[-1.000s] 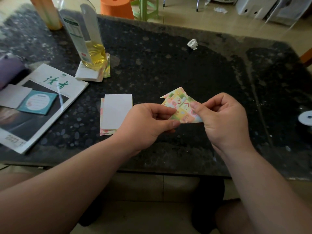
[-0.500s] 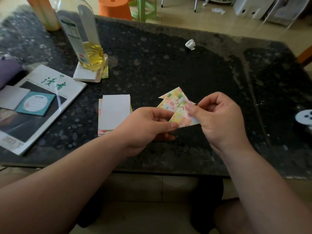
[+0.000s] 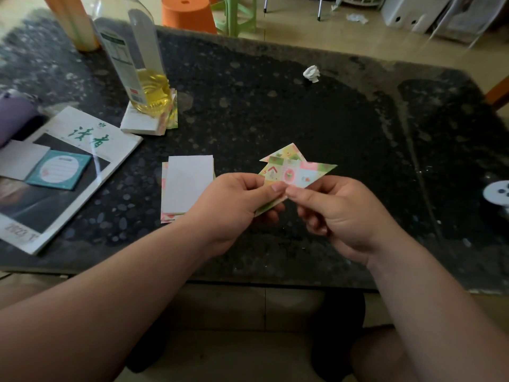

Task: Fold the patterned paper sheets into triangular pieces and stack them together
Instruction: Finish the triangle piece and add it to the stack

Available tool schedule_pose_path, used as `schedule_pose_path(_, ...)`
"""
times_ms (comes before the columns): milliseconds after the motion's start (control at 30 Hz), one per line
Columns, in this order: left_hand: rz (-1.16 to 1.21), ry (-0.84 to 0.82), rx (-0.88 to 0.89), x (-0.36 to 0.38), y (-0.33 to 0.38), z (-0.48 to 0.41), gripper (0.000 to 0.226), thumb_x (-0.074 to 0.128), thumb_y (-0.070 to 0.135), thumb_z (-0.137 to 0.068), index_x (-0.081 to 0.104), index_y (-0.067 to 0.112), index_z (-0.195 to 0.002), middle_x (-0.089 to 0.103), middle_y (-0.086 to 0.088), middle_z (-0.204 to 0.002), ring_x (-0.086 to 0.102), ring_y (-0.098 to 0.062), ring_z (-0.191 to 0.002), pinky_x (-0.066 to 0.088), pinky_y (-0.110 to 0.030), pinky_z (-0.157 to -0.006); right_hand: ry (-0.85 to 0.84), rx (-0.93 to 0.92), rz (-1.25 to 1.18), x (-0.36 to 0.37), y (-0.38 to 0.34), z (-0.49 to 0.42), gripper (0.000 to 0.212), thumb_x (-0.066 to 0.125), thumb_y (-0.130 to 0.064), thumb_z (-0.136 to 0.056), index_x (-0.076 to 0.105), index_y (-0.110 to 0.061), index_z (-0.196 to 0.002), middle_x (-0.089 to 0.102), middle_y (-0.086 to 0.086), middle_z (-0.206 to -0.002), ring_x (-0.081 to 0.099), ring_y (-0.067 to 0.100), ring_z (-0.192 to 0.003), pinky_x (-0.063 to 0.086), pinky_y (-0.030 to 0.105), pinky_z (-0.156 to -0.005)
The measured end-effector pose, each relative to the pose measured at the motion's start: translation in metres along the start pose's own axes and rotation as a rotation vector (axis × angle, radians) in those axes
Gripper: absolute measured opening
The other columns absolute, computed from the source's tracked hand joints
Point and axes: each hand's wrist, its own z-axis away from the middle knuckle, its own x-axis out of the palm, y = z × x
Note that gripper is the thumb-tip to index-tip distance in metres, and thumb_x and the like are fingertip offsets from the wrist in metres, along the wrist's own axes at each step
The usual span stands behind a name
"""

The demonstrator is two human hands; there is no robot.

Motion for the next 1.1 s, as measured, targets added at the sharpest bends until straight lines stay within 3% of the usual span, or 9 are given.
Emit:
schedule_pose_path(167, 0.101, -0.092, -0.053, 0.002, 0.001, 0.002, 0.027, 0.066, 0.021, -0.093, 0.072, -0.005, -0.098, 0.073, -0.015, -0.086, 0.065, -0.016, -0.07, 0.058, -0.027, -0.068, 0.011, -0.018, 0.017, 0.004, 0.002, 0.001, 0.008, 0.074, -0.013, -0.091, 0.076, -0.007, -0.086, 0.065, 0.005, -0.065, 0.05, 0.011, -0.053, 0.034, 0.019, -0.043)
schedule_pose_path(333, 0.088, -0.186, -0.09, -0.004, 0.001, 0.0, 0.039, 0.075, 0.023, -0.075, 0.072, -0.006, -0.1, 0.071, -0.013, -0.084, 0.065, -0.016, -0.073, 0.056, -0.028, -0.068, 0.032, 0.016, -0.035, 0.002, -0.001, -0.001, 0.007, 0.07, -0.008, -0.092, 0.076, -0.009, -0.092, 0.06, 0.005, -0.061, 0.047, 0.009, -0.048, 0.031, 0.018, -0.042)
schedule_pose_path(567, -0.047, -0.209, -0.093, -0.003, 0.007, 0.001, 0.017, 0.075, 0.019, -0.082, 0.071, 0.003, -0.083, 0.064, -0.006, -0.066, 0.058, -0.011, -0.058, 0.052, -0.022, -0.057, 0.079, -0.029, 0.002, 0.0, -0.002, 0.0, 0.011, 0.071, -0.01, -0.093, 0.077, -0.007, -0.084, 0.062, 0.005, -0.061, 0.047, 0.009, -0.049, 0.034, 0.018, -0.043)
schedule_pose_path(633, -0.059, -0.217, -0.068, -0.004, 0.008, 0.002, 0.02, 0.076, 0.021, -0.078, 0.069, 0.002, -0.081, 0.065, -0.007, -0.066, 0.059, -0.013, -0.058, 0.052, -0.022, -0.058, 0.123, -0.072, -0.065, -0.006, -0.005, -0.001, 0.02, 0.07, -0.009, -0.093, 0.078, -0.01, -0.075, 0.065, 0.006, -0.062, 0.049, 0.01, -0.05, 0.036, 0.018, -0.044)
schedule_pose_path(767, -0.094, -0.215, -0.02, -0.003, 0.008, 0.004, 0.029, 0.076, 0.028, -0.071, 0.069, 0.001, -0.081, 0.068, -0.009, -0.068, 0.063, -0.016, -0.06, 0.055, -0.025, -0.062, 0.219, -0.113, -0.14, -0.015, -0.009, -0.009, 0.019, 0.069, -0.01, -0.095, 0.076, -0.005, -0.078, 0.064, 0.006, -0.061, 0.047, 0.011, -0.048, 0.034, 0.019, -0.043)
schedule_pose_path(900, -0.15, -0.185, -0.016, -0.007, 0.006, 0.005, 0.031, 0.076, 0.029, -0.073, 0.072, 0.001, -0.085, 0.07, -0.011, -0.072, 0.066, -0.019, -0.065, 0.057, -0.031, -0.07, 0.492, -0.093, -0.459, -0.051, -0.02, -0.025, 0.024, 0.062, -0.021, -0.101, 0.064, -0.012, -0.079, 0.049, -0.003, -0.06, 0.035, 0.003, -0.042, 0.023, 0.015, -0.039)
schedule_pose_path(967, -0.137, -0.144, -0.029, -0.011, 0.004, 0.006, 0.023, 0.076, 0.027, -0.078, 0.074, 0.005, -0.085, 0.071, -0.01, -0.074, 0.067, -0.019, -0.067, 0.056, -0.032, -0.072, 0.59, -0.101, -0.471, -0.067, -0.024, -0.025, 0.025, 0.063, -0.029, -0.1, 0.063, -0.014, -0.08, 0.046, -0.005, -0.061, 0.035, 0.004, -0.044, 0.023, 0.017, -0.04)
schedule_pose_path(1033, -0.108, -0.105, -0.04, -0.014, 0.004, 0.006, 0.014, 0.074, 0.024, -0.085, 0.075, 0.01, -0.083, 0.071, -0.009, -0.075, 0.068, -0.02, -0.069, 0.055, -0.034, -0.073, 0.515, -0.09, -0.357, -0.059, -0.021, -0.019, 0.036, 0.067, -0.039, -0.096, 0.061, -0.013, -0.072, 0.047, -0.002, -0.055, 0.036, 0.008, -0.043, 0.021, 0.021, -0.041)
schedule_pose_path(1100, -0.081, -0.084, -0.031, -0.013, 0.003, 0.005, 0.013, 0.072, 0.024, -0.089, 0.076, 0.012, -0.084, 0.071, -0.008, -0.076, 0.069, -0.02, -0.071, 0.056, -0.036, -0.076, 0.241, -0.04, -0.173, -0.031, -0.012, -0.009, 0.04, 0.073, -0.05, -0.079, 0.064, -0.011, -0.072, 0.053, 0.002, -0.055, 0.039, 0.012, -0.044, 0.022, 0.022, -0.042)
